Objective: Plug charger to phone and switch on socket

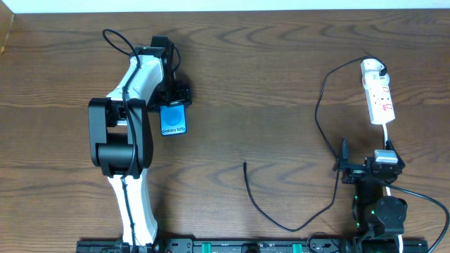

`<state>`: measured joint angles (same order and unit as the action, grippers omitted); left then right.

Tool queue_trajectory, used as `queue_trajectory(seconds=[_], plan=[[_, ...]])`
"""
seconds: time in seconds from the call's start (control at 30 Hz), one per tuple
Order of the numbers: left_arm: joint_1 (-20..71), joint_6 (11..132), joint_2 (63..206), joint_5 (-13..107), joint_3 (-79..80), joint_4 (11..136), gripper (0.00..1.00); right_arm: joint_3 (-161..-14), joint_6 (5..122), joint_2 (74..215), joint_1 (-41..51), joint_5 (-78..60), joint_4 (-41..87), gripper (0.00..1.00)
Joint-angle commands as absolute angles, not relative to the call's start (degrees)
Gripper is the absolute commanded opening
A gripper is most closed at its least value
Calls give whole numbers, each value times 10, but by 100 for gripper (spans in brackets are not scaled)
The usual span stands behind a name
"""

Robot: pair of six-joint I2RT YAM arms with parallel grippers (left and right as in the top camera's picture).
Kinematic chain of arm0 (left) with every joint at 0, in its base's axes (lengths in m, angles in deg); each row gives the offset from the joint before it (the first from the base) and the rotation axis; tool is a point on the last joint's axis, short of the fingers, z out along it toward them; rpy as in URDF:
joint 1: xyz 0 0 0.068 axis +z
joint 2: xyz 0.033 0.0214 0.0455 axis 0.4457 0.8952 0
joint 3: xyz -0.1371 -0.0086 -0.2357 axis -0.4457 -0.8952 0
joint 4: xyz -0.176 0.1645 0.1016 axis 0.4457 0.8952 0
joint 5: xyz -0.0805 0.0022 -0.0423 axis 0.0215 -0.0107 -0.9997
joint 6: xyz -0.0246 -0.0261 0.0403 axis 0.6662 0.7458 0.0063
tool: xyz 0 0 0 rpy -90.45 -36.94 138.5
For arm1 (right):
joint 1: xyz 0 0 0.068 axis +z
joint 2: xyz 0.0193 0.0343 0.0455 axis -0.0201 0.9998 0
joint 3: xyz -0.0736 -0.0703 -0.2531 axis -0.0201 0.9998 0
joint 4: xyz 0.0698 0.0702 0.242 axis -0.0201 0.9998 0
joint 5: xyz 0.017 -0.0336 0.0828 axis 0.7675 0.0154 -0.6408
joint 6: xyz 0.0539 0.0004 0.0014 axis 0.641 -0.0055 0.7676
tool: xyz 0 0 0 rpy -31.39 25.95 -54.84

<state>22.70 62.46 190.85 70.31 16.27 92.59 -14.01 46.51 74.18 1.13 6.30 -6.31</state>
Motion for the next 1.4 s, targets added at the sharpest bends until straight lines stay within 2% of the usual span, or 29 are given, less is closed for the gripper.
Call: queue_trajectory(seconds=[0.0,0.7,1.37], plan=[[230,630,1918,713,143,928,84,-139,473,738,19,67,-61,99],[230,630,1918,713,143,928,78,-139,473,738,19,67,-61,99],[230,630,1918,713,143,928,55,-139,473,738,19,68,-61,99]])
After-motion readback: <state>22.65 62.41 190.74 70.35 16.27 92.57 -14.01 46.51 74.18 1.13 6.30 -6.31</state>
